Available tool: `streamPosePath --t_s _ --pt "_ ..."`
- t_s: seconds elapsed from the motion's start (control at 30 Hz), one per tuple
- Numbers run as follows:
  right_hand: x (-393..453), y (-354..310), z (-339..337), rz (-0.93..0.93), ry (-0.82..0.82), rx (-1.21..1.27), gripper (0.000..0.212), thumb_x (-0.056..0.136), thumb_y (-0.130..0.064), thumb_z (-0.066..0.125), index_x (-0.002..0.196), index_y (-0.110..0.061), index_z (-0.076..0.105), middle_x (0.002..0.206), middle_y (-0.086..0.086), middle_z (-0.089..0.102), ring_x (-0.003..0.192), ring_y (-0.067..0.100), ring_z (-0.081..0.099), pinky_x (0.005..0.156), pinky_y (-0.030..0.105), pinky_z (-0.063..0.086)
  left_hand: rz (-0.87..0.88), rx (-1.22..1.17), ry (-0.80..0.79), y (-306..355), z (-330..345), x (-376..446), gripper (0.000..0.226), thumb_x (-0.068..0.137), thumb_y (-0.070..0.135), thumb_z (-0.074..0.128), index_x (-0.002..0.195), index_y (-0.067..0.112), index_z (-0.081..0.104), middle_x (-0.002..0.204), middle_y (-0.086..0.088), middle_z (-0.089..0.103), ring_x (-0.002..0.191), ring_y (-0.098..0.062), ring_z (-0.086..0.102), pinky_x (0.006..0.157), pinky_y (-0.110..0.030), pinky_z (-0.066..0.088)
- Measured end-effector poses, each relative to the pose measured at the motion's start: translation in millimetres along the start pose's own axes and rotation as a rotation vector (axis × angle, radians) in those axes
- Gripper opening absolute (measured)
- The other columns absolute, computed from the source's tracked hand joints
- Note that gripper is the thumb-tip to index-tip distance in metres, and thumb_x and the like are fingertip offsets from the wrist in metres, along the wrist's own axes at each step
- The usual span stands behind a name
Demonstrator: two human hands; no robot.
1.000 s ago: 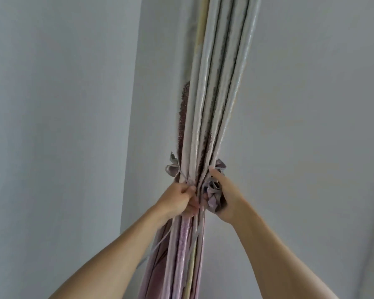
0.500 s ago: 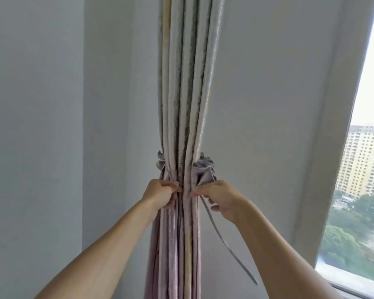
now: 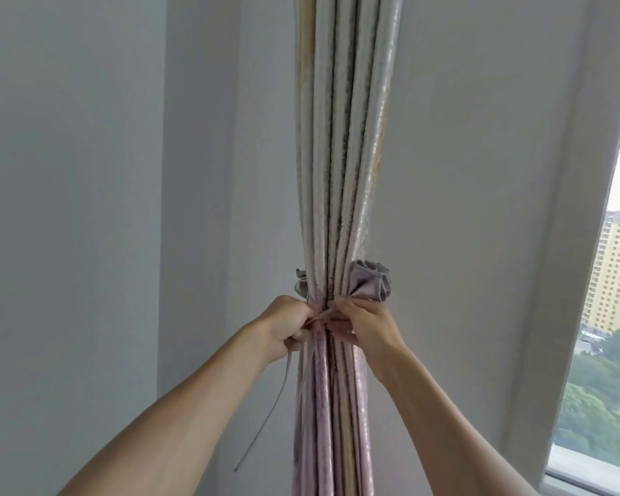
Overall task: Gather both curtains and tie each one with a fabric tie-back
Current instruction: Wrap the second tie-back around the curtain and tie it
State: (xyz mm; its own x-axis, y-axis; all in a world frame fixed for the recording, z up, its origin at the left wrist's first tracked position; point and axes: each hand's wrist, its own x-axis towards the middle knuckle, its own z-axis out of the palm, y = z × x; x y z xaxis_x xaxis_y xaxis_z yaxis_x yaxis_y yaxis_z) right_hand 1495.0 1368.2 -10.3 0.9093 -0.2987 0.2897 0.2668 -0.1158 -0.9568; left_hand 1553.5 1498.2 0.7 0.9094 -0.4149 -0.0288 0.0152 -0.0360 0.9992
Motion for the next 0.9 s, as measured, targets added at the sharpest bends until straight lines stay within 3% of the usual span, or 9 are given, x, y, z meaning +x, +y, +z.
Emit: streamPosePath --t_s 0.1,0.2,0.27,0.4,0.53,0.6,0.7,0.8,0.9 --pt "-5.8 15.5 9.3 0.177 -0.075 0.195 0.047 0.103 -0.034 0.039 0.099 0.001 0.071 0.092 0.018 0.076 0.08 0.026 0.073 0.078 0.036 0.056 0.042 -0.092 -0.067 0.1 -0.6 3.3 0.028 0.096 0.012 0.052 0.068 0.009 0.052 0.053 -0.002 0.049 0.028 -0.003 0.025 0.03 -0.013 0.016" --pt "-12.6 26.0 2.1 0.267 -0.172 0.24 0.047 0.103 -0.035 0.041 0.095 0.002 0.067 0.064 0.01 0.059 0.043 0.016 0.048 0.043 0.025 0.039 0.105 -0.085 -0.032 -4.7 0.7 9.6 0.022 0.091 0.012 0.061 0.069 0.009 0.055 0.051 0.0 0.049 0.03 -0.005 0.027 0.03 -0.014 0.018" --pt "-15.0 25.7 -8.1 0.169 -0.161 0.067 0.036 0.101 -0.024 0.048 0.077 -0.006 0.067 0.055 0.004 0.04 0.039 0.011 0.028 0.037 0.022 0.023 0.158 -0.043 0.045 -8.0 2.0 13.7 0.017 0.086 0.012 0.066 0.07 0.009 0.061 0.054 -0.001 0.05 0.032 -0.006 0.029 0.032 -0.016 0.021" --pt "-5.2 10.5 -15.2 -0.275 -0.044 -0.568 0.033 0.098 -0.017 0.053 0.075 0.002 0.066 0.06 0.014 0.048 0.051 0.026 0.038 0.053 0.037 0.035 0.322 0.062 0.135 -12.9 3.4 14.9 0.009 0.081 0.004 0.068 0.073 0.008 0.068 0.053 0.001 0.053 0.033 -0.002 0.039 0.036 -0.012 0.028" --pt "14.4 -2.0 -6.5 -0.365 0.093 -0.595 0.035 0.094 -0.011 0.05 0.066 -0.028 0.06 0.053 -0.009 0.054 0.044 0.004 0.046 0.052 0.027 0.042 0.412 0.051 -0.025 -12.6 -4.3 7.9 0.013 0.085 -0.002 0.064 0.078 0.008 0.069 0.051 0.005 0.05 0.037 0.0 0.04 0.038 -0.009 0.03" --pt "23.1 0.1 1.0 -0.294 0.087 -0.507 0.036 0.095 -0.008 0.047 0.064 -0.021 0.061 0.055 -0.008 0.061 0.041 0.001 0.047 0.051 0.026 0.04 0.476 0.111 -0.075 -11.5 -14.7 7.2 0.011 0.088 0.004 0.064 0.085 0.009 0.073 0.057 0.001 0.056 0.047 -0.002 0.046 0.047 -0.011 0.039" --pt "27.8 -2.1 9.9 -0.106 -0.004 -0.32 0.033 0.098 -0.011 0.051 0.068 -0.008 0.065 0.051 0.003 0.063 0.036 0.01 0.045 0.043 0.021 0.034 0.559 0.229 -0.08 -10.0 -32.8 8.5 0.013 0.084 0.01 0.069 0.092 0.016 0.077 0.071 -0.02 0.062 0.069 -0.016 0.058 0.079 -0.028 0.054" --pt "34.1 2.2 14.4 -0.062 -0.052 -0.395 0.029 0.096 -0.017 0.058 0.074 -0.003 0.069 0.052 -0.002 0.059 0.045 0.009 0.05 0.049 0.02 0.041 0.598 0.417 -0.095 -7.5 -46.0 8.6 0.016 0.083 0.005 0.071 0.096 0.013 0.077 0.05 0.012 0.053 0.05 -0.001 0.052 0.075 -0.016 0.052" --pt "45.2 9.4 18.7 -0.054 -0.045 -0.484 0.031 0.092 -0.021 0.063 0.069 -0.001 0.065 0.06 0.004 0.05 0.054 0.011 0.045 0.053 0.022 0.035 0.639 0.644 -0.076 -0.1 -51.8 5.4 0.023 0.08 0.006 0.073 0.102 0.013 0.075 0.088 0.013 0.075 0.082 0.006 0.067 0.092 -0.017 0.051"
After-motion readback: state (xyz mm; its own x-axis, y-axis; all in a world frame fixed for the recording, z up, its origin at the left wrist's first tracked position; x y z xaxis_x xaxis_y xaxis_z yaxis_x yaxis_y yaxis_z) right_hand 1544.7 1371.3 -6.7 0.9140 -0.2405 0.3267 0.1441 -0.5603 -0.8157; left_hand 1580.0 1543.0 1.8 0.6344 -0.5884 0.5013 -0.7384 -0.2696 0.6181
